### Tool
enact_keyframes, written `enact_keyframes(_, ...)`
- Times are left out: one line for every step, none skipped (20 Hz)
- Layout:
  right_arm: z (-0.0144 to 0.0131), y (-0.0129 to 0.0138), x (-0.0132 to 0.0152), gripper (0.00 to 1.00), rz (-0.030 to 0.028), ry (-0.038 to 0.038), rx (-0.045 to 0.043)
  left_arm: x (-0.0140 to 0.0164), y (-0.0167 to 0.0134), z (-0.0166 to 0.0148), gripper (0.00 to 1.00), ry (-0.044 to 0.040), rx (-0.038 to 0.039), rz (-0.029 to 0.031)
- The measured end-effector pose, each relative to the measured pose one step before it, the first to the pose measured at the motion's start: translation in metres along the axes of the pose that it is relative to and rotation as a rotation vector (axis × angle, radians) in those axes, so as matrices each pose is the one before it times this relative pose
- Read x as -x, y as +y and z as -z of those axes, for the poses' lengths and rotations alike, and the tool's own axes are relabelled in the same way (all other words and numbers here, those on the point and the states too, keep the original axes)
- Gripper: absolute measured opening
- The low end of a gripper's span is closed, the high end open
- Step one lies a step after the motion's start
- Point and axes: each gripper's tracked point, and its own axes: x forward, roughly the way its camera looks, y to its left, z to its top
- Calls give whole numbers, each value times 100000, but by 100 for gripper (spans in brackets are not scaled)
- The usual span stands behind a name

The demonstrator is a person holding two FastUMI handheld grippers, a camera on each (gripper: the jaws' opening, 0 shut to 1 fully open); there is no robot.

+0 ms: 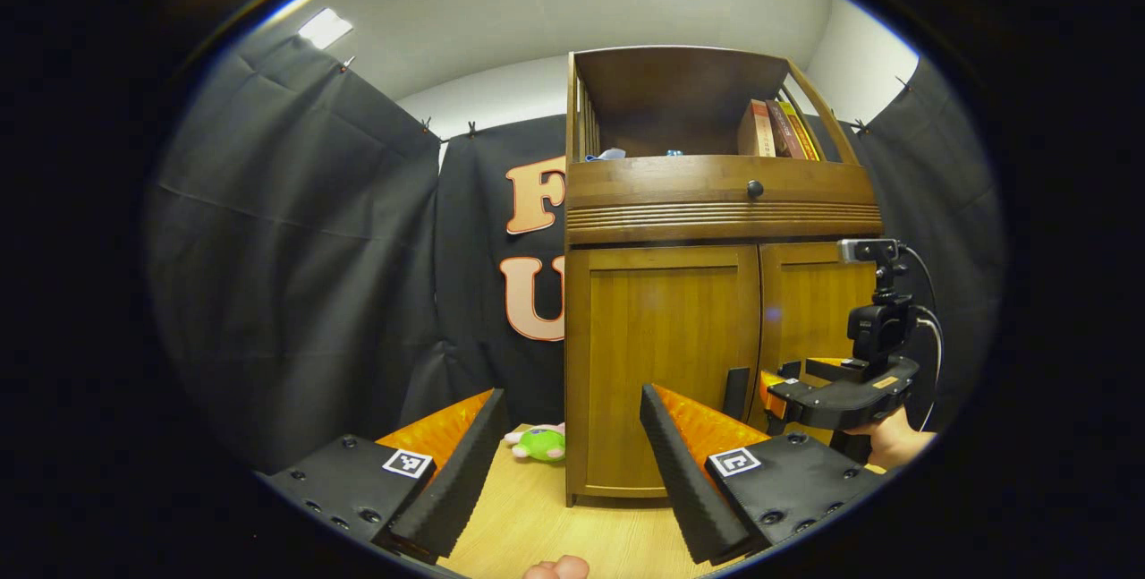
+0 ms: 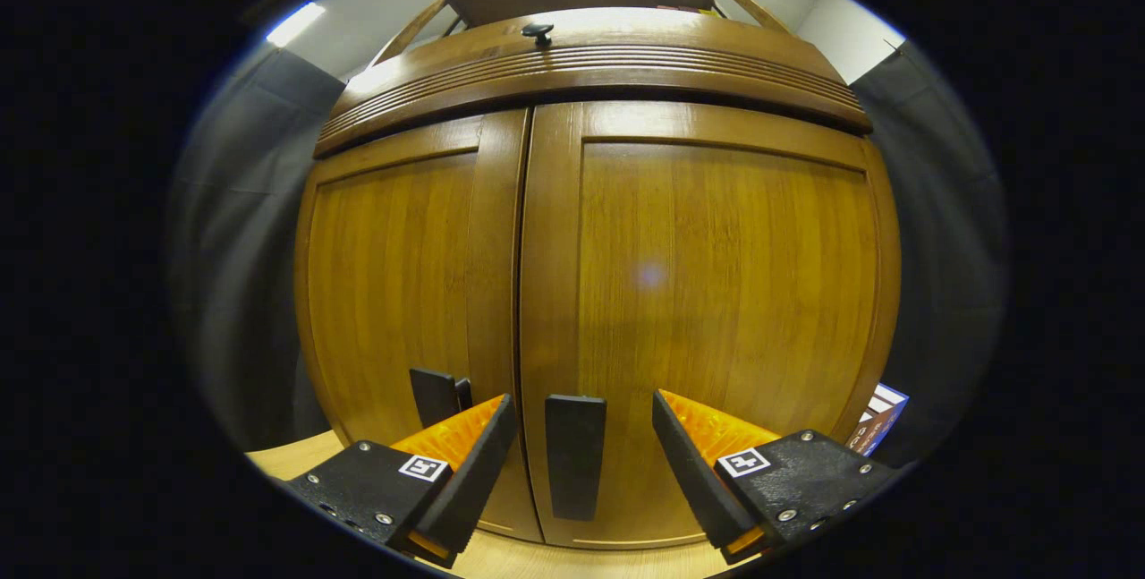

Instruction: Open the right door of the double-door shoe cabinet with the right hand, and open the left door with the left hand.

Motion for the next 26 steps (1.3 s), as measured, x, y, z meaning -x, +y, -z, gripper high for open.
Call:
enact_keyframes(94, 166, -180, 94, 199, -96, 766, -52, 280, 46, 96, 110, 376, -427)
enact_keyframes(186, 48, -152, 94, 174, 249, 635, 63, 185, 203, 96, 259, 324, -108)
enact_keyframes(148, 8, -329, 94, -136, 449, 290, -56, 207, 145, 98, 144, 281, -352)
enact_keyframes(343, -116, -315, 94, 251, 737, -100, -47, 143, 50, 98, -46, 190, -309)
enact_keyframes(23, -81, -35, 100, 315, 71, -154, -37, 99, -127, 96, -171, 131, -142)
enact_keyframes(-163, 25, 19, 93, 70, -1552, 258, 122, -8, -24, 96, -344, -65, 175)
enact_keyframes(257, -117, -188, 92, 342, -29, 1388, -19, 26, -100, 96, -400, -130, 136)
enact_keyframes(-171, -170, -55, 92, 1075, -1643, 1496, -73, -2, -148, 96, -461, -298, 75)
enact_keyframes(279, -136, -36, 97, 1328, 17, 858, -136, -84, -133, 96, -466, -323, 268)
enact_keyframes(100, -30, 89, 89, 961, -93, 228, 147, -152, -95, 96, -344, -332, 329)
enact_keyframes(-74, -48, -17, 87, 312, -432, -1234, -41, -131, -84, 96, -293, -158, 315)
enact_keyframes(144, 39, 22, 86, -256, 768, -2163, 23, -79, -28, 96, -122, 26, 237)
enact_keyframes(-25, -36, 54, 78, -137, -17, -2244, -53, -63, -11, 95, -52, 127, 243)
enact_keyframes(14, -91, -36, 77, -188, 184, -2102, 33, -46, 91, 95, 21, 121, 248)
enact_keyframes(57, -221, 132, 80, 29, -129, -1480, -68, -51, 3, 95, 33, 119, 94)
enact_keyframes(70, -146, 24, 78, -202, -213, -1222, -30, 36, 10, 95, 49, 154, 115)
enact_keyframes(111, -159, 7, 75, -395, 242, -1618, -155, -96, 25, 95, 106, 32, 259)
enact_keyframes(120, 7, -51, 74, -42, 495, -1555, 33, -7, 139, 95, 71, -130, -29)
enact_keyframes(31, 54, 84, 67, 135, 402, -555, -72, -98, -17, 95, 19, -208, 260)
enact_keyframes(95, 86, -33, 61, -311, 489, -141, -12, -89, -92, 95, -153, -270, 377)
enact_keyframes(51, 159, -142, 58, -484, 449, -523, -60, -137, -68, 96, -240, -169, 282)
enact_keyframes(88, 151, -95, 66, -550, 374, -544, 10, -99, -90, 96, -219, -77, 446)
enact_keyframes(57, 99, -65, 62, -570, 541, -280, 42, -140, -32, 98, -198, 3, 462)
enact_keyframes(165, 158, 48, 51, -696, 630, -325, -37, -192, 36, 98, 109, -43, 381)
enact_keyframes(233, 360, -65, 56, -1473, 742, -436, 124, -132, 26, 95, 111, -32, 380)
enact_keyframes(224, 368, 14, 52, -1805, 796, -126, 12, -212, -35, 95, -13, -46, 372)
